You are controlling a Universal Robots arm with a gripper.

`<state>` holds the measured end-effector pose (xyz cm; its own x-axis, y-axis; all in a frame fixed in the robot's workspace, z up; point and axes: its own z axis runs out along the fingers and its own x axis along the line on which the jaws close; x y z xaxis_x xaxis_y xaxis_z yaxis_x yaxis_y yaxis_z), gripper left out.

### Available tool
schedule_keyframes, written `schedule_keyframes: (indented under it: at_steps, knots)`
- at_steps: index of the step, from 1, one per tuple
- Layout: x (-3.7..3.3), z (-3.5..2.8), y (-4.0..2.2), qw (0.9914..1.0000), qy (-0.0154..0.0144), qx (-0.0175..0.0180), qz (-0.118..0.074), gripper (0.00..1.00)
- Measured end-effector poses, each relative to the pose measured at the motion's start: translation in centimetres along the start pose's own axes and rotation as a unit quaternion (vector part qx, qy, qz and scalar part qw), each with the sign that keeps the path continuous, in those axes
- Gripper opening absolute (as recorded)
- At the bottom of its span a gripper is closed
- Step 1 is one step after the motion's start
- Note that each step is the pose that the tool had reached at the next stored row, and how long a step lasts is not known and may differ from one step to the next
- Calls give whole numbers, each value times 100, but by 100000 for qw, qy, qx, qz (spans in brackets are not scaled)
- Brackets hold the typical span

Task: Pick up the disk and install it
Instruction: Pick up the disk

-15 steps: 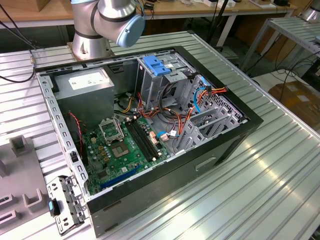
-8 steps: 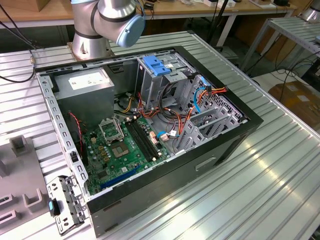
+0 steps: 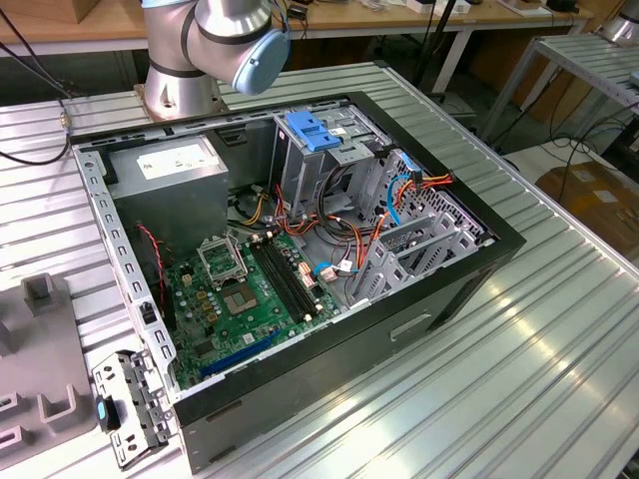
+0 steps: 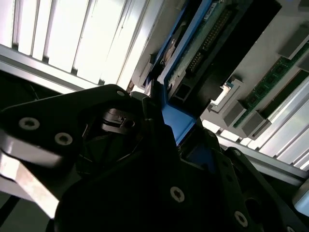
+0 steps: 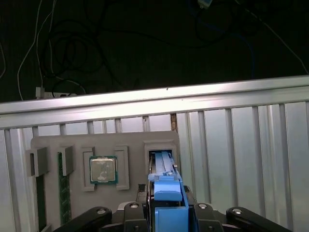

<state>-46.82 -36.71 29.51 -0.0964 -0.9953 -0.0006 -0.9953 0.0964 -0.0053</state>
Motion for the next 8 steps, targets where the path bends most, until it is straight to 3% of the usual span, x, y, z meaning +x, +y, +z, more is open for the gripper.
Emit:
schedule_keyframes:
  at_steps: [8]
  knots:
    - [0,1,1,99999,-2,3,-361,37]
